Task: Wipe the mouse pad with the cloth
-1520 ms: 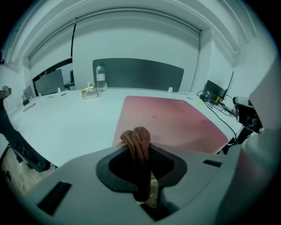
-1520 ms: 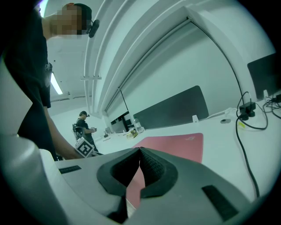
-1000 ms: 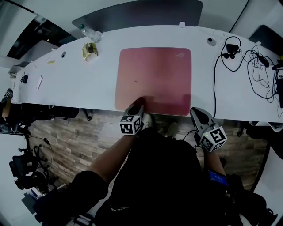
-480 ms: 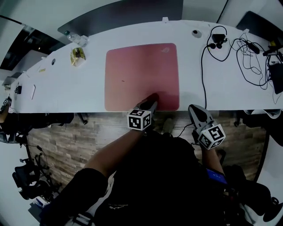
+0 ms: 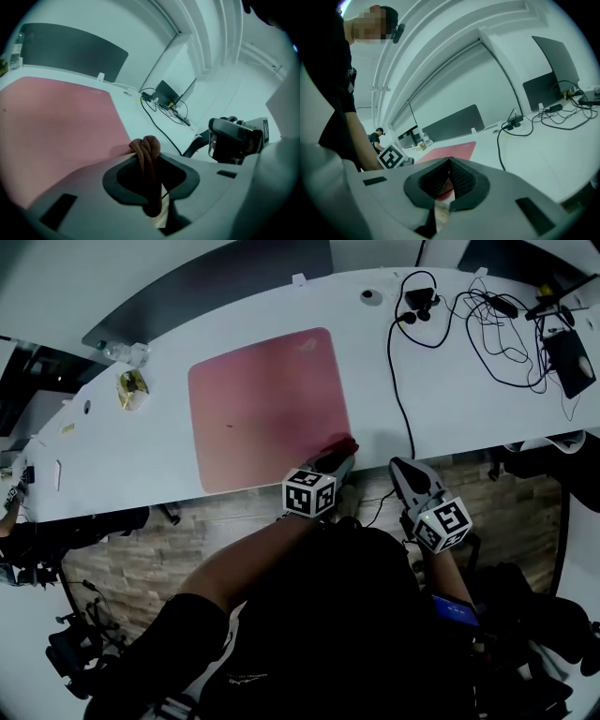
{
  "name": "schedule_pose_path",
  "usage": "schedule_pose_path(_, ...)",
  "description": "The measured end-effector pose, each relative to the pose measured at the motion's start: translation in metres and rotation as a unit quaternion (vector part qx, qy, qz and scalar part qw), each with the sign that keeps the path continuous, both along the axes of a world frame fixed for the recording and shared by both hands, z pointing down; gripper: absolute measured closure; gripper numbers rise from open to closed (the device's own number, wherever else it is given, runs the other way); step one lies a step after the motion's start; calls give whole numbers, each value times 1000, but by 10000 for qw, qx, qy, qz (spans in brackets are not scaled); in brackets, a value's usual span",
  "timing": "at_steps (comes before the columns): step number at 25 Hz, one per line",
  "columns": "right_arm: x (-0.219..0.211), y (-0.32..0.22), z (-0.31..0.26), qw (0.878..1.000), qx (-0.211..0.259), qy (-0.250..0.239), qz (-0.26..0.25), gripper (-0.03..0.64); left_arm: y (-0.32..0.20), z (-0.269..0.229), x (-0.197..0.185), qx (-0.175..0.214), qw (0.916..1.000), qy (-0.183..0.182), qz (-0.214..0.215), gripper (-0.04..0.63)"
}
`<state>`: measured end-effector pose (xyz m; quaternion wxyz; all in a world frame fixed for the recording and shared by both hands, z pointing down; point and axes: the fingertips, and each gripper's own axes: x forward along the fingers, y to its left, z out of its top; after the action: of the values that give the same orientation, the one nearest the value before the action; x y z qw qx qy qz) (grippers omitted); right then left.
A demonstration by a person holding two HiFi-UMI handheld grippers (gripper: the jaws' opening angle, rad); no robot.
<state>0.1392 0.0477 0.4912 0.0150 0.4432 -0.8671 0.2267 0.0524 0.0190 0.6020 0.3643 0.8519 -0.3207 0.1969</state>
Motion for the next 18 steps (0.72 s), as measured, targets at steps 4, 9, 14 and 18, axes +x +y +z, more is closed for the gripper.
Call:
schedule_pose_path(4,10,3,1,9999,-36,23,126,591,9,0,30,-121,9992,250,282,509)
schedule_pose_path(9,17,4,-2,9998,-1,32,178,591,1,-13,48,-263,9960,776,362,509)
schedule_pose_path(14,20,2,-5,9999,57,2,123,591,-40,-18,40,-118,9968,785,-131,509)
schedule_pose_path(18,23,1,-6,10000,72,-12,47,591,-64,-2,20,-78,9986,220,-483,509)
